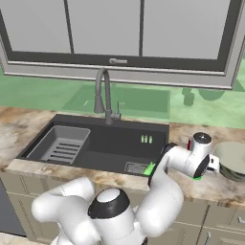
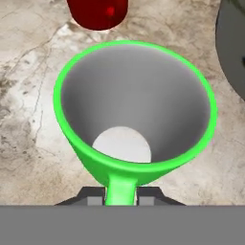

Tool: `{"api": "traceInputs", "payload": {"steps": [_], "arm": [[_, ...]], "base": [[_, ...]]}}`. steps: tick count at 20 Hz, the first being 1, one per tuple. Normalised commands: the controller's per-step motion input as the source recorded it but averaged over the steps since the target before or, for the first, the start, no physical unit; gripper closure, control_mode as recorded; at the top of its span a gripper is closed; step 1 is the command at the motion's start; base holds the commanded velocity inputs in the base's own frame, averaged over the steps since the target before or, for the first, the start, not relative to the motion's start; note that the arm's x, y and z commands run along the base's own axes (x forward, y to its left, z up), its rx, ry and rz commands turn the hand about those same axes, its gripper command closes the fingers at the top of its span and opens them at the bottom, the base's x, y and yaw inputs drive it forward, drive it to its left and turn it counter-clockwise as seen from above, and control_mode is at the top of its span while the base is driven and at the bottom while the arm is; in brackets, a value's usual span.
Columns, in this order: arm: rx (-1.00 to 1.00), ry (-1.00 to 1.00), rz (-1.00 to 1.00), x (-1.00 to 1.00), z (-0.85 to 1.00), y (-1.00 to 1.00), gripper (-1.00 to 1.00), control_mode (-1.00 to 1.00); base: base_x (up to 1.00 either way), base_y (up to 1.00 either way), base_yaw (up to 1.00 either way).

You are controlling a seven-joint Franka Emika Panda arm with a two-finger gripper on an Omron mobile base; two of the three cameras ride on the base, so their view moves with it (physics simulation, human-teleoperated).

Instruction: Clear the mugs and bowl far away from the sink.

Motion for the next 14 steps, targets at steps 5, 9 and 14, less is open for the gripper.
{"api": "traceInputs", "payload": {"steps": [5,9,14], "arm": [[-0.01,0.0,0.0,-0.19,-0.93,0.5,1.0,-1.0],[-0.06,-0.09,0.0,-0.07,-0.29,0.35,1.0,-1.0],[-0.12,-0.25,0.0,-0.19,0.75,0.25,1.0,-1.0]], "base": [[0.0,0.0,0.0],[0.0,0.0,0.0],[0.0,0.0,0.0]]}}
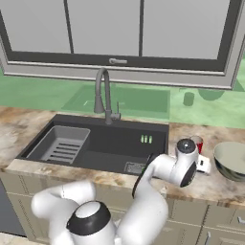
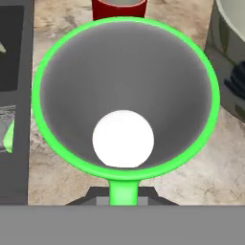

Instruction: Clear the mugs and bowl far away from the sink.

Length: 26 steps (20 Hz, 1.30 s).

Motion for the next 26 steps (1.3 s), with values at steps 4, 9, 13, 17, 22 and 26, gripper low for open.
{"api": "traceInputs", "payload": {"steps": [4,9,13,17,22,26], "arm": [[-0.23,-0.15,0.0,-0.38,1.0,0.19,1.0,-1.0],[-0.16,0.01,0.0,-0.54,1.0,0.19,1.0,-1.0],[-0.11,0.1,0.0,-0.89,1.0,0.43,1.0,-1.0],[-0.07,0.18,0.02,-0.94,1.0,0.81,1.0,-1.0],[0.09,0.06,0.0,-0.72,0.99,0.96,1.0,-1.0],[0.26,0.0,0.0,-0.57,0.59,0.96,1.0,-1.0]], "base": [[0.0,0.0,0.0],[0.0,0.0,0.0],[0.0,0.0,0.0],[0.0,0.0,0.0],[0.0,0.0,0.0],[0.0,0.0,0.0]]}}
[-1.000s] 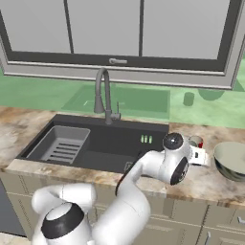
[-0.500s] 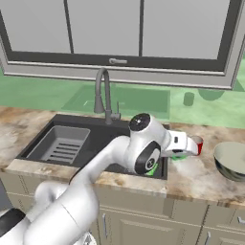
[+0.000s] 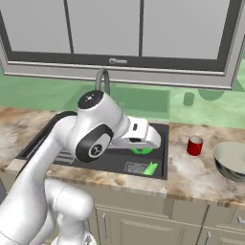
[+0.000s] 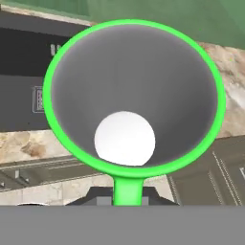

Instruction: Clear the mugs and bowl far away from the sink.

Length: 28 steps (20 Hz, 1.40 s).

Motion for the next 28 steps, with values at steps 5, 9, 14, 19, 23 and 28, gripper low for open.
{"api": "traceInputs", "payload": {"steps": [5,9,14,19,23,28], "arm": [[0.28,-0.07,0.0,-0.4,0.53,0.89,1.0,-1.0],[-0.01,-0.22,0.0,-0.08,0.18,0.31,1.0,-1.0],[-0.11,-0.12,-0.02,-0.1,0.19,0.09,1.0,-1.0],[0.0,0.0,0.0,-0.26,0.48,0.03,1.0,-1.0],[0.01,0.0,0.0,-0.51,0.51,0.03,1.0,-1.0],[0.0,0.0,0.0,0.0,0.0,0.0,1.0,1.0]], "base": [[0.0,0.0,0.0],[0.0,0.0,0.0],[0.0,0.0,0.0],[0.0,0.0,0.0],[0.0,0.0,0.0],[-1.0,0.16,0.0]]}}
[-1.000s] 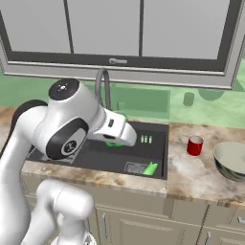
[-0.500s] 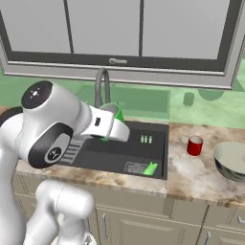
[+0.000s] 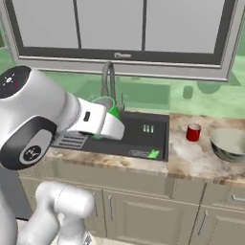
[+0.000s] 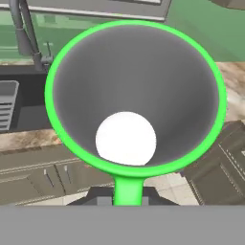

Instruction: Clear the mugs and bowl far away from the sink.

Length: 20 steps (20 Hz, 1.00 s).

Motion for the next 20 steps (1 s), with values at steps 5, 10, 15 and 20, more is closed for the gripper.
{"api": "traceInputs", "payload": {"steps": [5,10,15,20], "arm": [[0.0,0.0,0.0,0.0,0.0,0.0,1.0,1.0],[0.0,0.0,0.0,0.0,0.0,0.0,1.0,1.0],[0.0,0.0,0.0,0.0,0.0,0.0,1.0,1.0],[0.0,0.0,0.0,0.0,0.0,0.0,1.0,1.0]], "base": [[-1.0,0.78,-0.16],[-1.0,0.97,-0.15],[-0.28,0.79,-0.28],[-0.09,0.21,-0.64]]}}
